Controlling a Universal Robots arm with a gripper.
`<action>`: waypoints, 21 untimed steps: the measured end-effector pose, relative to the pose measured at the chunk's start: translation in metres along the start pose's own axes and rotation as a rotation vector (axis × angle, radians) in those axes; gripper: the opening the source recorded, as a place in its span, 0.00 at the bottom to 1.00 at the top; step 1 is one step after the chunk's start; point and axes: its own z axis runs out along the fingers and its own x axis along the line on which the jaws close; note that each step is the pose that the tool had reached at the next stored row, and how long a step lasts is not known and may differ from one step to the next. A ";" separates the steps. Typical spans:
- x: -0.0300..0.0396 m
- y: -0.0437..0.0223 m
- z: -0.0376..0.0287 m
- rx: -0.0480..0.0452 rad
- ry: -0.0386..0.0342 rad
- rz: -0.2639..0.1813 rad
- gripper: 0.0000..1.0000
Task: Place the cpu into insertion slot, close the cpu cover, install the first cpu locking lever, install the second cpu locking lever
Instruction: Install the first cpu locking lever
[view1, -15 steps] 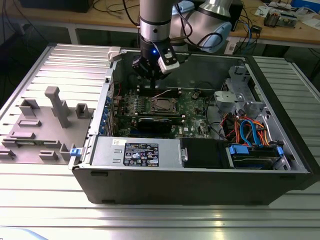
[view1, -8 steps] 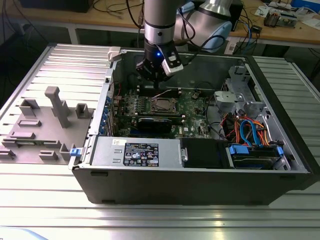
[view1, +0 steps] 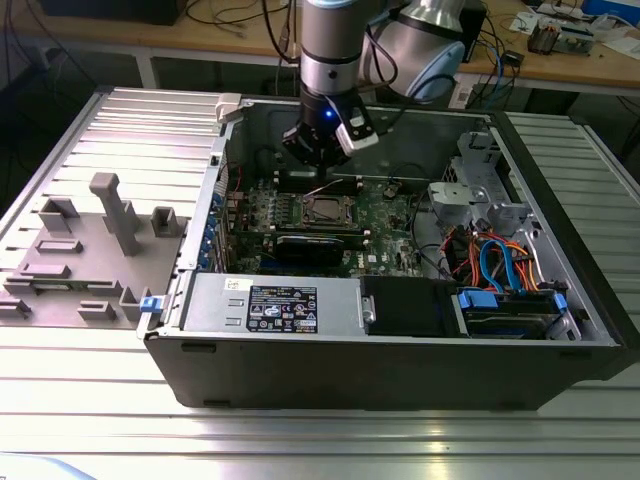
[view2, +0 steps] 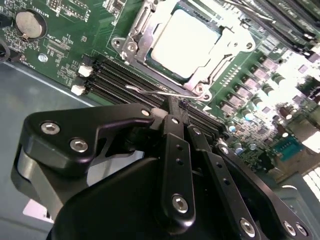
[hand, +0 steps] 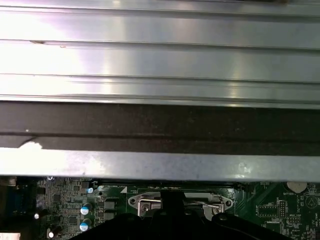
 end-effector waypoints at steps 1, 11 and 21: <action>-0.0009 0.0009 0.0006 0.0002 0.0000 0.000 0.11; -0.0116 0.0025 0.0047 0.0067 0.0007 -0.008 0.11; -0.0202 0.0021 0.0106 0.0067 0.0007 -0.009 0.11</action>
